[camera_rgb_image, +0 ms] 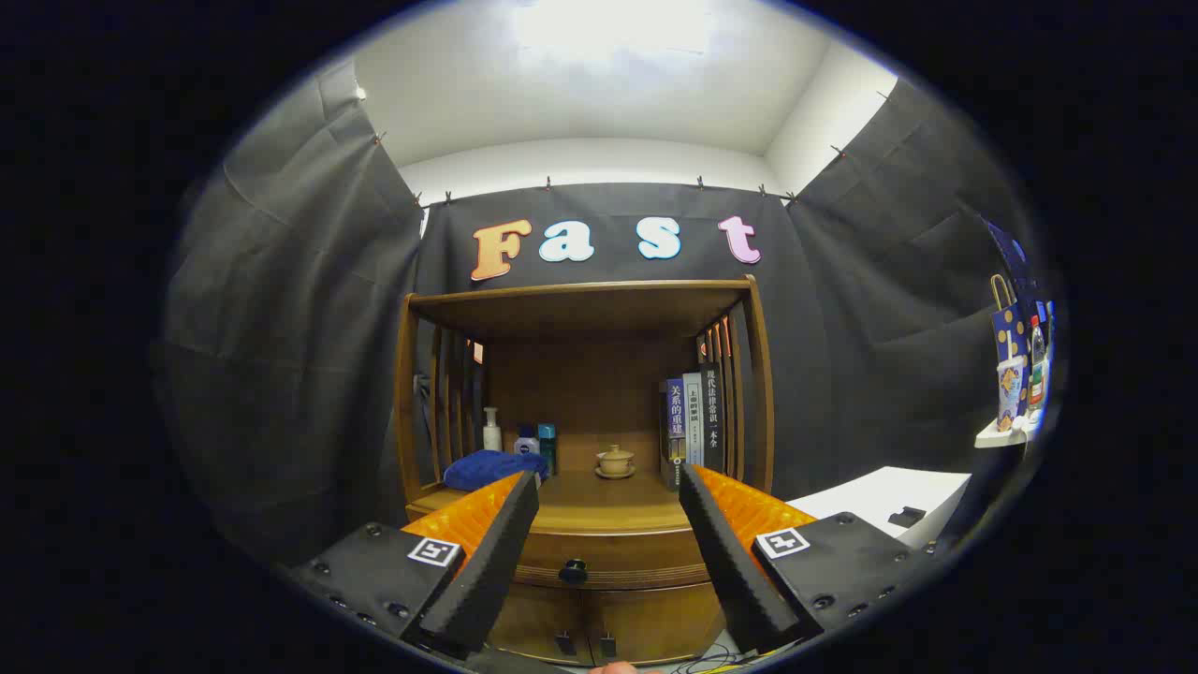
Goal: Pull open the drawer, take out the items inside it, and place them on the countertop above the cabinet.
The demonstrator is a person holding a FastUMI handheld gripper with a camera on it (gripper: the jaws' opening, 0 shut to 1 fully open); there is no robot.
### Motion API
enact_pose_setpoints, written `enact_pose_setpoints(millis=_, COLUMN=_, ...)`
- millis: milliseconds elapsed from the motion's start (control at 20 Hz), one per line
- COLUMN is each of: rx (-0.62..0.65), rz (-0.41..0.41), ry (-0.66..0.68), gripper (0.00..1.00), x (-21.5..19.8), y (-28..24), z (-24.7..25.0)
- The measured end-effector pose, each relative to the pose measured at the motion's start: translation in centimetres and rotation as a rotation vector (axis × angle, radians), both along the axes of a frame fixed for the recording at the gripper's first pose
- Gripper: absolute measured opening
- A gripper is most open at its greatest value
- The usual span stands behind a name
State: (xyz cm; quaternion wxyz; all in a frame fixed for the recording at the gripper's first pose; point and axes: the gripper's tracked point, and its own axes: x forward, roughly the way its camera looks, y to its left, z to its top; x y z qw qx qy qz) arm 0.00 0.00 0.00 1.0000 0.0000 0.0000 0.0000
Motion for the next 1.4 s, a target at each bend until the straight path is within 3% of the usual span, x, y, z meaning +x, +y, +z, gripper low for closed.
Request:
enact_pose_setpoints(millis=1100, rx=-0.022, rz=0.019, ry=-0.02, gripper=0.99, x=-0.5, y=0.7, z=-0.2)
enact_pose_setpoints(millis=1400, rx=-0.006, rz=0.029, ry=0.038, gripper=0.99, x=2.9, y=1.5, z=-3.2)
